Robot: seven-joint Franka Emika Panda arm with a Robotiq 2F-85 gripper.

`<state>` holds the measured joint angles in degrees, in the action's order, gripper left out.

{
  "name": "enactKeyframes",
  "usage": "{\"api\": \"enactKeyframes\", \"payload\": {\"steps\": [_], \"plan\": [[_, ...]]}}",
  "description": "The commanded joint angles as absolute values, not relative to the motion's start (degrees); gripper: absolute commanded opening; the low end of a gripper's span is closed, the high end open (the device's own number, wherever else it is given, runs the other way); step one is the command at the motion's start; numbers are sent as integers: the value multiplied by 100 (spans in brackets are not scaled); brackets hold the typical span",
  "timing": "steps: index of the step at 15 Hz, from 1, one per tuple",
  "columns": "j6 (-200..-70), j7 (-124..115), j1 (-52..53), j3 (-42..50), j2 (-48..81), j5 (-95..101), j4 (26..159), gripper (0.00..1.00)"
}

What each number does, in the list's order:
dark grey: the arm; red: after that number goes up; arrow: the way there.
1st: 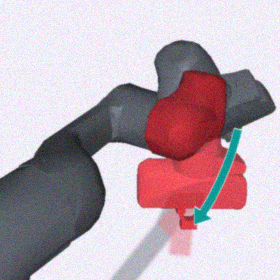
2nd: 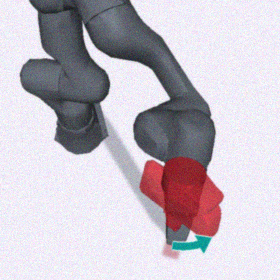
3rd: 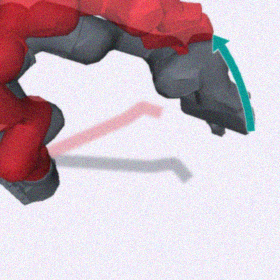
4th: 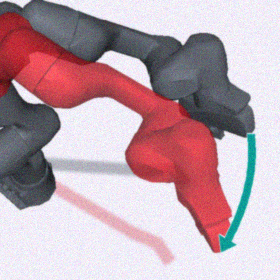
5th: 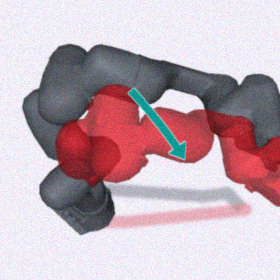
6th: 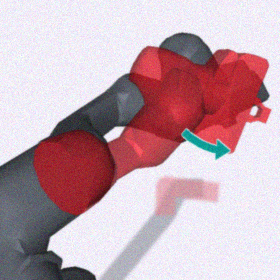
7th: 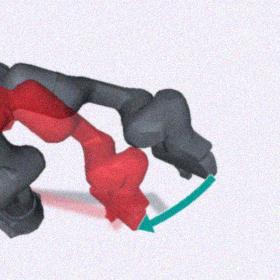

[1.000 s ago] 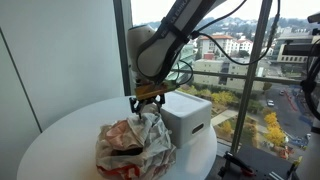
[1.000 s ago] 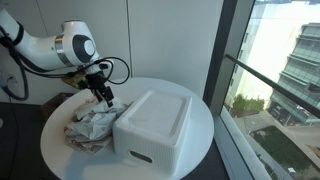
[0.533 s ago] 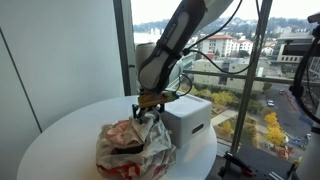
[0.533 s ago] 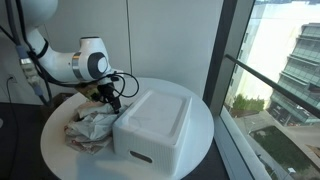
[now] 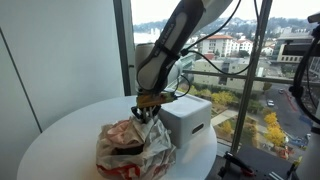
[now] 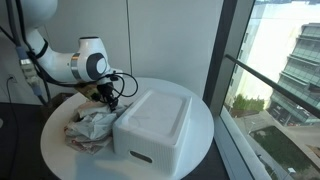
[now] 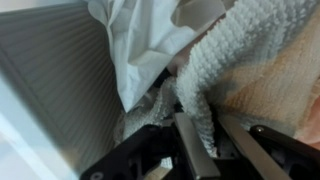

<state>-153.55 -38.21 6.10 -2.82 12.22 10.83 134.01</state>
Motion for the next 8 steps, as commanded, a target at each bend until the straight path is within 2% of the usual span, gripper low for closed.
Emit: {"api": "enactKeyframes", "payload": {"steps": [1,8], "plan": [[-15550,-3731,787,-176,1039,990,13524,7],[-15590,-4079,991,-136,373,1342,13886,9]]}}
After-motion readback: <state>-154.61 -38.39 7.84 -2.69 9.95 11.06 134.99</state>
